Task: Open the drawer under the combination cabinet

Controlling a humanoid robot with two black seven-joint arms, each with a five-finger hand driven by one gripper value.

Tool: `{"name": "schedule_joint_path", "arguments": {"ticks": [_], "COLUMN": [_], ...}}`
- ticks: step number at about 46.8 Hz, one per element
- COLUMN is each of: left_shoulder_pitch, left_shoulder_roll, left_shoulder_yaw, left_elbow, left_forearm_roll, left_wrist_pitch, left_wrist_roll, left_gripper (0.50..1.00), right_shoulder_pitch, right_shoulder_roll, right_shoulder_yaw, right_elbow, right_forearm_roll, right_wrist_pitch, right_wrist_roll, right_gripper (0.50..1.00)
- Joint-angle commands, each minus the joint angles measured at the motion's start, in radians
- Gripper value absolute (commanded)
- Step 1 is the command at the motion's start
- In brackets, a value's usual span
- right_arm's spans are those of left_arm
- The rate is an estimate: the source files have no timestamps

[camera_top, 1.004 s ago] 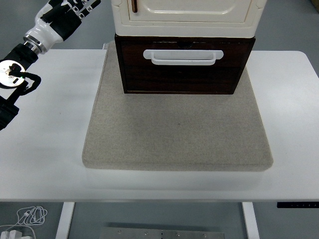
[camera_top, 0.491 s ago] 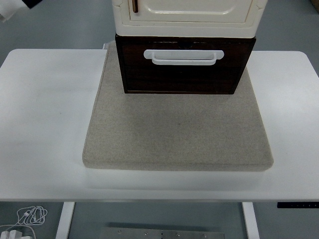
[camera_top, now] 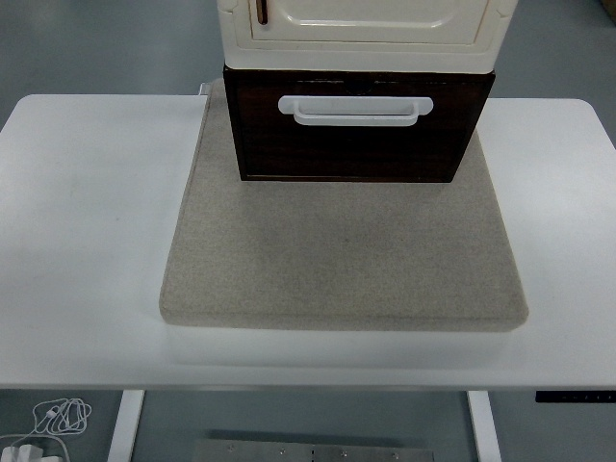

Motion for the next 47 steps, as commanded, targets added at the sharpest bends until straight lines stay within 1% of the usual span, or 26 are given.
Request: {"name": "schedule_joint_path", "arguments": {"ticks": [1, 8, 13, 17, 22, 27, 31, 35, 41, 44, 47], "left_shoulder_pitch": [-0.042, -0.110, -0.171, -0.220, -0.297, -0.387, -0.433, -0.463, -0.495, -0.515, -0.524], "left_shoulder_roll": [-0.012, -0.066, -0.097, -0.132, -0.147, -0.154, -0.175, -0.203, -0.212, -0.210, -0.210], "left_shoulder_yaw": [0.015, 0.067, 0.107, 0.155, 0.230, 0.323, 0.366, 0.405, 0.472, 0.523, 0.558], "left_elbow": [-0.022, -0.066, -0.079, -0.071, -0.071, -0.071, -0.071, -0.068, -0.070, -0.068, -0.068], "left_forearm_roll": [0.038, 0.131, 0.203, 0.239, 0.248, 0.256, 0.277, 0.294, 0.297, 0.297, 0.297], "left_wrist_pitch": [0.000, 0.000, 0.000, 0.000, 0.000, 0.000, 0.000, 0.000, 0.000, 0.000, 0.000], "left_wrist_roll": [0.007, 0.041, 0.110, 0.148, 0.186, 0.260, 0.308, 0.347, 0.404, 0.424, 0.432], "left_gripper": [1.000, 1.000, 1.000, 1.000, 1.000, 1.000, 1.000, 1.000, 1.000, 1.000, 1.000], "right_shoulder_pitch": [0.000, 0.000, 0.000, 0.000, 0.000, 0.000, 0.000, 0.000, 0.000, 0.000, 0.000], "right_shoulder_roll": [0.000, 0.000, 0.000, 0.000, 0.000, 0.000, 0.000, 0.000, 0.000, 0.000, 0.000], "right_shoulder_yaw": [0.000, 0.000, 0.000, 0.000, 0.000, 0.000, 0.000, 0.000, 0.000, 0.000, 0.000], "right_elbow": [0.000, 0.000, 0.000, 0.000, 0.000, 0.000, 0.000, 0.000, 0.000, 0.000, 0.000], "right_forearm_roll": [0.000, 0.000, 0.000, 0.000, 0.000, 0.000, 0.000, 0.000, 0.000, 0.000, 0.000], "right_wrist_pitch": [0.000, 0.000, 0.000, 0.000, 0.000, 0.000, 0.000, 0.000, 0.000, 0.000, 0.000], "right_wrist_roll": [0.000, 0.000, 0.001, 0.000, 0.000, 0.000, 0.000, 0.000, 0.000, 0.000, 0.000], "right_gripper": [0.928, 0.928, 0.928, 0.928, 0.928, 0.928, 0.928, 0.928, 0.928, 0.928, 0.928]}}
